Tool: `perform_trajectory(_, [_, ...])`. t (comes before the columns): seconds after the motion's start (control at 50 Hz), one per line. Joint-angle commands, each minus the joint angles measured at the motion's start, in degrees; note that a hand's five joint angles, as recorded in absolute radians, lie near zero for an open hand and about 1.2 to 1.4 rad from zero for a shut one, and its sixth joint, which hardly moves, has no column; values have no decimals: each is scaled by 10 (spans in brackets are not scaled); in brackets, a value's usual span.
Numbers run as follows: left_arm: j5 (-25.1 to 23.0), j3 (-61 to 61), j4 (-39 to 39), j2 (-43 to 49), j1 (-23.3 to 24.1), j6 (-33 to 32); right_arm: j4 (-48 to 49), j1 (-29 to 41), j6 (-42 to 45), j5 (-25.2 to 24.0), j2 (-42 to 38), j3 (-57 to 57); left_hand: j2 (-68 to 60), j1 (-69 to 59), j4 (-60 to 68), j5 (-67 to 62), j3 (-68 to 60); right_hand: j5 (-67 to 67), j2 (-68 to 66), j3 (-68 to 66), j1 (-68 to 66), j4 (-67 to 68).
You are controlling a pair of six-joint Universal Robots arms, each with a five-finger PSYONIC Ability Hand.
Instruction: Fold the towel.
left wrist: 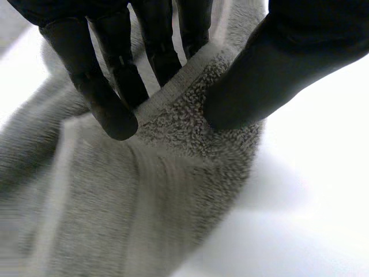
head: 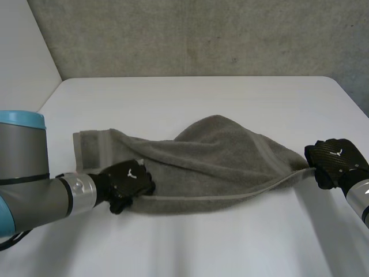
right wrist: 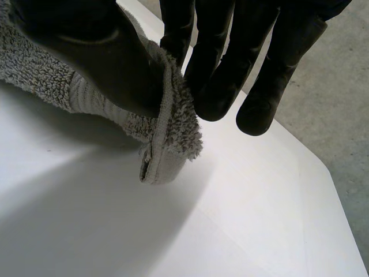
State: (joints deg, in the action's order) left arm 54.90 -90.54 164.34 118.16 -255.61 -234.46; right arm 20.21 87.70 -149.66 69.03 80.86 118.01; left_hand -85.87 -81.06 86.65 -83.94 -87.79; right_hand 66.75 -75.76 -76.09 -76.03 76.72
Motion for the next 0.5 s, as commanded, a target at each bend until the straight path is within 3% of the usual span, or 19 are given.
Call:
perform_trajectory(0.02, [19, 13, 63, -34, 13, 106, 0, 1, -1, 0, 1, 2, 59, 11, -67, 139, 78, 32, -42, -39, -40, 33])
perform_trajectory(0.14, [99, 0, 179, -56, 26, 188, 2, 1, -2, 2, 1, 2, 59, 11, -67, 139, 78, 32, -42, -39, -40, 33])
perform_trajectory(0.18, [170, -15, 247, -62, 30, 218, 4, 1, -3, 3, 3, -8, 59, 11, -67, 139, 78, 32, -42, -39, -40, 33])
perform_trajectory(0.24, [208, -20, 284, -64, 31, 231, 10, 8, -8, 1, 3, -36, 59, 11, -67, 139, 78, 32, -42, -39, -40, 33])
perform_trajectory(0.28, [264, -11, 348, -66, 31, 247, 12, 23, -12, 4, 0, -61, 59, 11, -67, 139, 78, 32, -42, -39, -40, 33])
perform_trajectory(0.36, [291, 34, 397, -72, 34, 256, 43, 66, -16, 33, -17, -145, 59, 11, -67, 139, 78, 32, -42, -39, -40, 33])
perform_trajectory(0.4, [299, 117, 421, -72, 47, 278, 105, 107, -20, 96, -37, -256, 59, 11, -67, 139, 78, 32, -42, -39, -40, 33])
perform_trajectory(0.46, [297, 160, 432, -72, 51, 296, 139, 120, -22, 124, -42, -306, 59, 11, -67, 139, 78, 32, -42, -39, -40, 33])
perform_trajectory(0.5, [297, 235, 458, -73, 55, 340, 210, 132, -25, 142, -45, -384, 59, 11, -67, 139, 78, 32, -42, -39, -40, 33])
